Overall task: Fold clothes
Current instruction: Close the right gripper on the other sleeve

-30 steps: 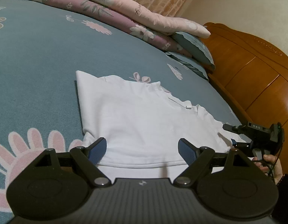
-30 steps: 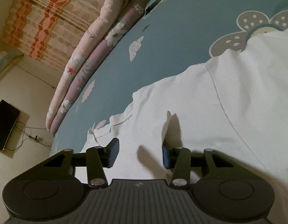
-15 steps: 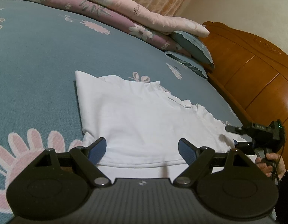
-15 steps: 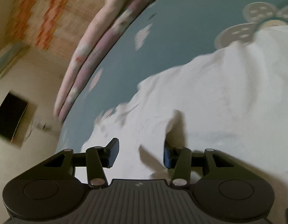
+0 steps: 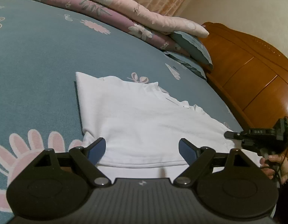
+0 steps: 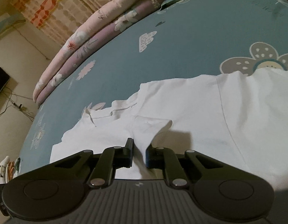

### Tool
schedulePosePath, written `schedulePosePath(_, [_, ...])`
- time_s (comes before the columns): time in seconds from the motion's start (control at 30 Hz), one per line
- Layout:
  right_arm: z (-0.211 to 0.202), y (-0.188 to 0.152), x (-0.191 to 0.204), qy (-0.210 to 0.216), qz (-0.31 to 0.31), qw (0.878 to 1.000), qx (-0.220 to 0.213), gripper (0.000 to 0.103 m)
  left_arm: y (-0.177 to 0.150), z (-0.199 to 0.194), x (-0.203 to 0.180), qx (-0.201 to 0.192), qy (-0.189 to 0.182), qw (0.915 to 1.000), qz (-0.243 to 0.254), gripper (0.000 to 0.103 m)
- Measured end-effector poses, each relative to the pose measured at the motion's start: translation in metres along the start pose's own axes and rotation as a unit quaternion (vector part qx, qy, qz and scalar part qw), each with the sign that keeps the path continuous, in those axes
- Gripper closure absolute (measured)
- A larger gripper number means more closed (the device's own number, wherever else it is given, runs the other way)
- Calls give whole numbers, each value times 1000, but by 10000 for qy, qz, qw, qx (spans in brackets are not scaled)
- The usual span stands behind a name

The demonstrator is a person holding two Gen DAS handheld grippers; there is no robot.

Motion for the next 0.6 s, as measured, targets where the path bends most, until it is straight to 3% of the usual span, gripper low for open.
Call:
schedulePosePath(0.3, [-21,-6,-5,-322,232,9989,-249,90,3,-6,-3,-41,-188,9998,-36,16])
schedulePosePath(0.6, [-5,-18,-15,-744,263,9968,132,90,4,-2,1,150,-54,9998,-72,16])
Point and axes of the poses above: each gripper's, at about its wrist camera, not at the fingertips, and z roughly the way its jaws point, x to its left, y to its top, the point moved 2 cm from there along z, roughly the way its jaws point, and after that the axes turned 4 degrees about -x, right-handed, at the moved point
